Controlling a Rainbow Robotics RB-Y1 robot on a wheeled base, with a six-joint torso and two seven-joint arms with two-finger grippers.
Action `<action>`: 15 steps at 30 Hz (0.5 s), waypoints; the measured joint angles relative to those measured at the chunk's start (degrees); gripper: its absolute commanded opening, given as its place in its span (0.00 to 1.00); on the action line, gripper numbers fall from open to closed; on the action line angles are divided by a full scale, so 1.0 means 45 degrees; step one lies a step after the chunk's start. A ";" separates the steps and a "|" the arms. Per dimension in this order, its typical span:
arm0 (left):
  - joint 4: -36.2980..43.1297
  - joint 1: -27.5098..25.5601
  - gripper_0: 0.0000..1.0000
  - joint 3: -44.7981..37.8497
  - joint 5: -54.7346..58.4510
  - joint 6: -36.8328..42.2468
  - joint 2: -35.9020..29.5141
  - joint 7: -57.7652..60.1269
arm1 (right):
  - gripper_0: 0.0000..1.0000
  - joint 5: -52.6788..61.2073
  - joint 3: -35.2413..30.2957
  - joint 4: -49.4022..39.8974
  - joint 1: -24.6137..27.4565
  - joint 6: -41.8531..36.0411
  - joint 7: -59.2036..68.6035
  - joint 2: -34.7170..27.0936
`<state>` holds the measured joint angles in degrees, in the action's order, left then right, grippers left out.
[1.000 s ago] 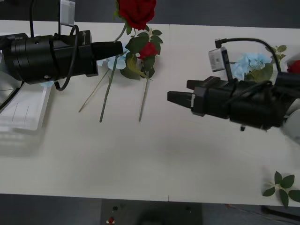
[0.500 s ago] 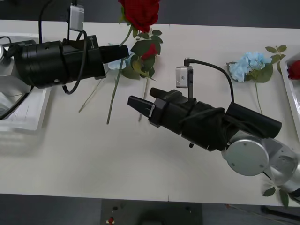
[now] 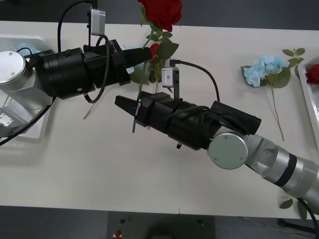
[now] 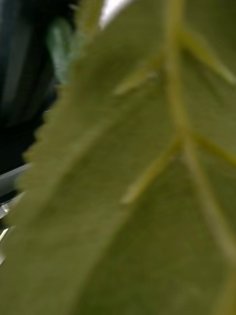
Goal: Put the red flowers into the right box and the blue flowers into the left box
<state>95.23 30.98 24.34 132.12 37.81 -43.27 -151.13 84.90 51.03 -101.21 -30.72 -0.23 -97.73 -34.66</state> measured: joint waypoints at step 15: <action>0.0000 0.0000 0.00 0.0000 -0.0008 0.0000 0.0000 -0.0419 | 0.00 0.0686 0.0000 0.0016 0.0000 0.0147 0.0000 -0.0001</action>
<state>95.23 30.98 24.34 132.09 37.81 -43.27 -153.01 87.99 51.03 -101.14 -30.72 0.43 -97.73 -34.66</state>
